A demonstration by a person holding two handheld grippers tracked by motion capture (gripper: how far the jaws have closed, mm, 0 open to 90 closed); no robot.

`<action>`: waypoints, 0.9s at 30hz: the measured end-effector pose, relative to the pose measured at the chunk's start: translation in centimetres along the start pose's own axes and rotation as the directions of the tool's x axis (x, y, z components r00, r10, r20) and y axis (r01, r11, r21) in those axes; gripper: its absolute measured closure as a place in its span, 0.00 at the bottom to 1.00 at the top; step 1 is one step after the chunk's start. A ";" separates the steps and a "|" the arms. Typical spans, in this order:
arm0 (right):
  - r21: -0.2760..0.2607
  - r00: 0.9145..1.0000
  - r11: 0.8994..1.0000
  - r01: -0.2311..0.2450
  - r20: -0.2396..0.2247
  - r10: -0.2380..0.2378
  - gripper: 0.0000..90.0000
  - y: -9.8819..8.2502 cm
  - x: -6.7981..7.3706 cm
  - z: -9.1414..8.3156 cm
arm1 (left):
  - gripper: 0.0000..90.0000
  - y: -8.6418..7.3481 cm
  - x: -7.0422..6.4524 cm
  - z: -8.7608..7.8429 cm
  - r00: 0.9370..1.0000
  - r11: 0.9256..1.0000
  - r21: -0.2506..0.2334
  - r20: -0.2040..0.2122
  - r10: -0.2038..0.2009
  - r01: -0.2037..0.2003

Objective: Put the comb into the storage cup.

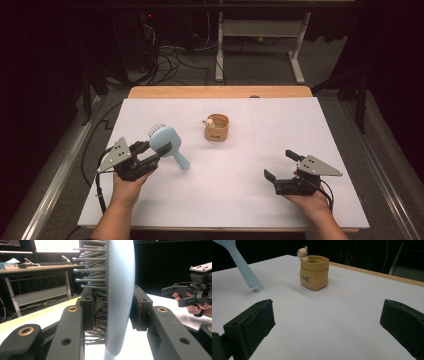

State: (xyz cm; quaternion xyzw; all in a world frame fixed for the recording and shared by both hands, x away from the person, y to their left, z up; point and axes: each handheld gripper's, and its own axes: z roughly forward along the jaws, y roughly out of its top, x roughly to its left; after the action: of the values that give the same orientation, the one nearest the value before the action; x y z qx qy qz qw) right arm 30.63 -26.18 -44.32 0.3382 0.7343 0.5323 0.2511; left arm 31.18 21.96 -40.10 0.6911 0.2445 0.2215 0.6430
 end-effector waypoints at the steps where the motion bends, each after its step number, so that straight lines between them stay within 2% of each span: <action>1: -0.003 1.000 1.000 0.000 0.006 0.000 0.00 -0.1 -0.1 -0.1 | 0.69 0.0 0.0 0.0 1.000 1.000 0.000 -0.004 0.001 -0.001; 11: -0.027 0.997 0.998 -0.048 0.054 0.049 0.00 -1.1 -1.1 -1.4 | 0.69 0.6 0.1 0.1 1.000 1.000 -0.009 -0.020 -0.006 0.006; 20: -0.035 0.996 0.998 -0.049 0.069 0.052 0.00 -1.4 -1.5 -1.9 | 0.69 2.2 0.2 0.2 0.999 0.999 -0.027 -0.025 -0.021 0.021; 27: -0.037 0.997 0.998 -0.048 0.066 0.050 0.00 -1.4 -1.5 -1.9 | 0.69 3.0 0.0 1.3 1.000 0.999 -0.033 -0.015 -0.020 0.020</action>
State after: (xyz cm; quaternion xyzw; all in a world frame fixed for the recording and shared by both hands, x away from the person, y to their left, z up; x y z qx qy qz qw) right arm 29.90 -28.74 -45.06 0.3693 0.7074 0.5396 0.2684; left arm 32.17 20.81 -37.22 0.6764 0.2527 0.2244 0.6544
